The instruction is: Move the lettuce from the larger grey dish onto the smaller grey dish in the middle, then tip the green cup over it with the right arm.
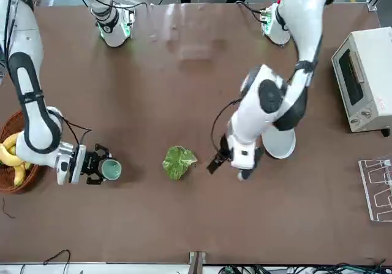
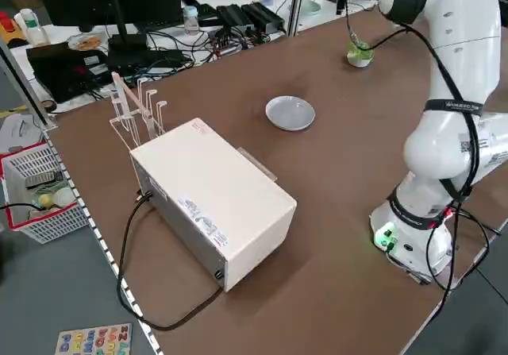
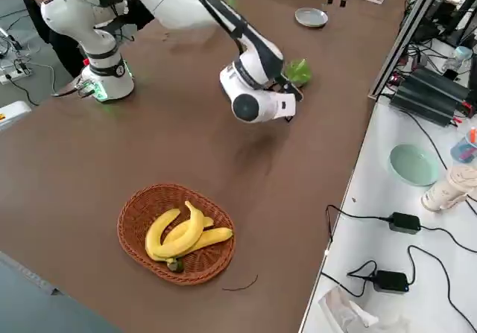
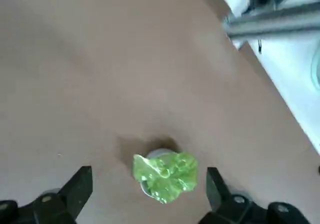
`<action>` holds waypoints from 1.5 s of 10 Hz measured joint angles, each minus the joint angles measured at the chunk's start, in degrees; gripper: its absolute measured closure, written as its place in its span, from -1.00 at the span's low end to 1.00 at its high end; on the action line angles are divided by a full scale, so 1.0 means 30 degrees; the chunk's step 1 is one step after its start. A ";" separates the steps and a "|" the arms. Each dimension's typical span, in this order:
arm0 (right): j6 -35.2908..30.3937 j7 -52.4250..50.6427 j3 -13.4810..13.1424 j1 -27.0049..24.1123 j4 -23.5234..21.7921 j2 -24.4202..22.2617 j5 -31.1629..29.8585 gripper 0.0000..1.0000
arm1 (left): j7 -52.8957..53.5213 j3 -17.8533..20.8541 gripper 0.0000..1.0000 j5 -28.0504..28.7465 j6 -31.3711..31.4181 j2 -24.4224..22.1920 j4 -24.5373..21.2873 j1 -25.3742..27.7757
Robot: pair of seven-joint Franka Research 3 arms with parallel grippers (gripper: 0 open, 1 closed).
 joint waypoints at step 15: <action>0.4154 1.6685 -0.7018 1.3971 -0.3163 -0.4067 -0.0724 -0.38 | 2.1623 0.2307 -1.00 0.0162 -1.0871 -1.0794 -0.5282 0.7031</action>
